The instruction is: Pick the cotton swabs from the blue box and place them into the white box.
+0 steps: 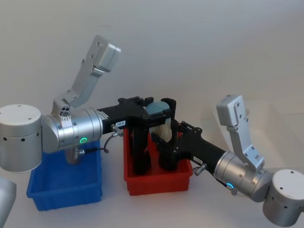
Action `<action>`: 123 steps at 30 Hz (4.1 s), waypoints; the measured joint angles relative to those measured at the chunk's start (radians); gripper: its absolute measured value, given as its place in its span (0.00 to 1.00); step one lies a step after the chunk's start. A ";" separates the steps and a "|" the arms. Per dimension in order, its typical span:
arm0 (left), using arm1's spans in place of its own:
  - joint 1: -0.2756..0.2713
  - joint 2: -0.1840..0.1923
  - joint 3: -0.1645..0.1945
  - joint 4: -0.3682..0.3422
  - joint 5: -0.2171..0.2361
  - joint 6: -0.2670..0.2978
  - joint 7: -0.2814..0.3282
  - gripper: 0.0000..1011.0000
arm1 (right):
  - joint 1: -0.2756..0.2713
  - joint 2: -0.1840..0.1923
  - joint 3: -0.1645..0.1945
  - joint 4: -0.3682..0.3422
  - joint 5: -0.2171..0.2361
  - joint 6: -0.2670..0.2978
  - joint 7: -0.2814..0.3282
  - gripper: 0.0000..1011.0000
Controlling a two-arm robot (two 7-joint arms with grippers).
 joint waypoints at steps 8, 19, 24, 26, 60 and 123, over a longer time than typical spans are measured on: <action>-0.001 0.000 -0.002 0.000 0.001 -0.001 0.001 0.65 | 0.017 -0.010 0.000 0.027 0.026 -0.019 0.005 0.63; -0.001 0.000 0.000 -0.001 -0.003 0.000 0.001 0.67 | 0.032 -0.019 -0.001 0.044 0.039 -0.032 0.006 0.63; 0.001 0.000 0.004 0.002 -0.001 0.008 -0.003 0.80 | 0.037 -0.020 -0.001 0.043 0.044 -0.039 -0.002 0.63; 0.001 0.000 0.004 0.002 -0.001 0.009 -0.004 0.88 | 0.037 -0.020 -0.002 0.043 0.044 -0.040 -0.003 0.63; 0.000 0.000 0.001 0.000 0.000 0.003 -0.002 0.99 | -0.020 0.030 0.023 0.000 0.069 -0.036 -0.125 0.63; 0.000 0.000 0.001 0.000 0.000 0.003 -0.002 0.99 | -0.137 0.195 0.192 0.027 0.189 -0.069 -0.399 0.99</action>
